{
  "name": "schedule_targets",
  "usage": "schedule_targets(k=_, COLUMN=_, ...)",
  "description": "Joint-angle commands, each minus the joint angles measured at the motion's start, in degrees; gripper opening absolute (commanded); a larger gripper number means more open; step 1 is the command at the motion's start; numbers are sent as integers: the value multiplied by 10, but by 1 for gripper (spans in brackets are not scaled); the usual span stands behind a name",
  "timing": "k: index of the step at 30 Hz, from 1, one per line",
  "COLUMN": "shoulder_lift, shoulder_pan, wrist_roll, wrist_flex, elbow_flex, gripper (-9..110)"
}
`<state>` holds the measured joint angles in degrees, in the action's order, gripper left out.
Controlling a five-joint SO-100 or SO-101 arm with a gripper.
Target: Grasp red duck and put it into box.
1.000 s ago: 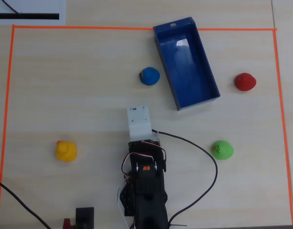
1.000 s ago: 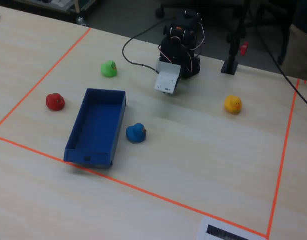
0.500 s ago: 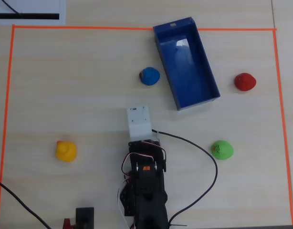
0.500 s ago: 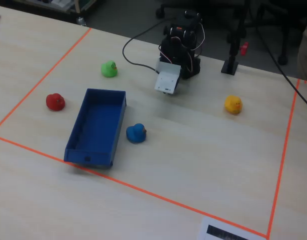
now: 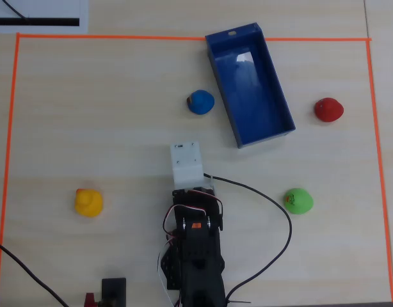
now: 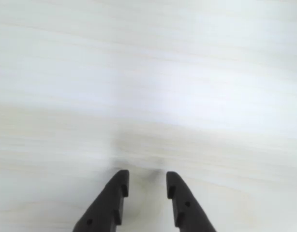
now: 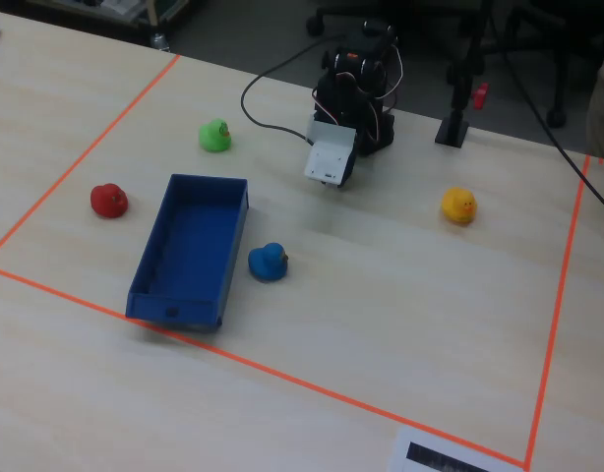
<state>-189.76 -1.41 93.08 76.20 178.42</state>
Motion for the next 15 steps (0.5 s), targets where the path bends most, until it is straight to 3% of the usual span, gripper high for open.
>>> schedule_targets(k=1, shoulder_lift=1, shoulder_pan=5, wrist_roll=6, wrist_flex=8, elbow_flex=-2, gripper=0)
schedule_targets(k=4, shoulder_lift=4, shoulder_pan=-9, wrist_roll=7, wrist_flex=-16, elbow_flex=-2, gripper=0)
schedule_targets(k=10, shoulder_lift=88, shoulder_pan=-32, wrist_roll=2, wrist_flex=-173, elbow_flex=-48, gripper=0)
schedule_targets(k=15, shoulder_lift=241, shoulder_pan=-34, wrist_roll=-15, wrist_flex=-202, elbow_flex=-223, gripper=0)
